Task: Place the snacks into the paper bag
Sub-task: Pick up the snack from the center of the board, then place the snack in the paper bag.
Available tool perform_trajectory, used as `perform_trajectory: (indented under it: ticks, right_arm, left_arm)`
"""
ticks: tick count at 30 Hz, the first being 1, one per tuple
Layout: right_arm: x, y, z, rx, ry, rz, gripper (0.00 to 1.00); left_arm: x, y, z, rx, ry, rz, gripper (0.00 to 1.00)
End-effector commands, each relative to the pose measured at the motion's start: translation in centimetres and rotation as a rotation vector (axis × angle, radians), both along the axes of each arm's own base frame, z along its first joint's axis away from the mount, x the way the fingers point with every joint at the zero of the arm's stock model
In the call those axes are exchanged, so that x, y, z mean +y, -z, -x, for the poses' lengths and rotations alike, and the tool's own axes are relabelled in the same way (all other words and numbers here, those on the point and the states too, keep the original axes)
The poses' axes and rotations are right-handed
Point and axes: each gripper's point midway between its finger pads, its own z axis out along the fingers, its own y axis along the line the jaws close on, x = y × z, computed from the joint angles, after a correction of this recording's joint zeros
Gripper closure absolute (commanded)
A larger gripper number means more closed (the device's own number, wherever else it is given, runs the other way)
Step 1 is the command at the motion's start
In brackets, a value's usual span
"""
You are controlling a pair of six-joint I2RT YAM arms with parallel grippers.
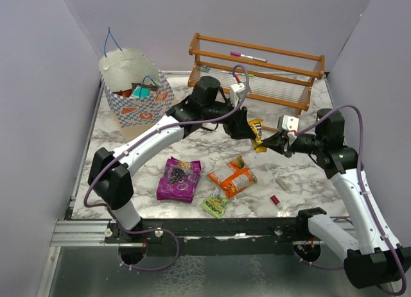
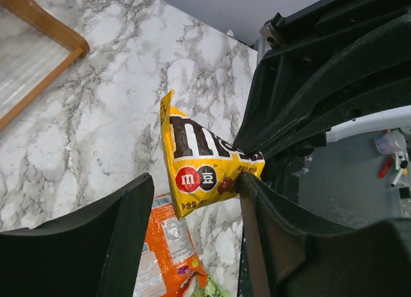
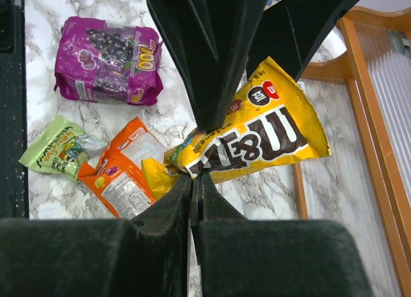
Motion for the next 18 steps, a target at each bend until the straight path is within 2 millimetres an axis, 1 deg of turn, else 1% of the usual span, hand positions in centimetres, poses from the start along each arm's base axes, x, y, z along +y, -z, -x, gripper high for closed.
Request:
perform_trajectory:
  ticks: [1,6,9,11,14,18]
  right_arm:
    - [0.51,-0.14,0.87,-0.017,-0.040,-0.027,0.99]
    - [0.46,0.34,1.15,-0.012,-0.038,-0.026,0.99]
    - [0.39,0.54,1.18,-0.011,-0.035,-0.022,0.99]
    - [0.33,0.71,1.14,-0.010,-0.030,-0.019,0.99]
    - [0.30,0.69,1.07,-0.011,-0.026,-0.019,0.99]
    - [0.31,0.79,1.09,-0.011,-0.026,-0.020,0.99]
  left_arm:
    - [-0.99,-2.29,1.08,0.049,0.071,0.070,0.44]
    - [-1.20,-2.34,1.16,0.063,0.079,0.077,0.44]
    - [-1.19,-2.30,1.39,0.071,0.088,0.082,0.43]
    - [-1.16,-2.17,1.44,0.077,0.087,0.081,0.45]
    - [-1.02,-2.07,1.52,0.074,0.085,0.079,0.55]
    - [-1.04,-1.83,1.59,0.081,0.090,0.075,0.74]
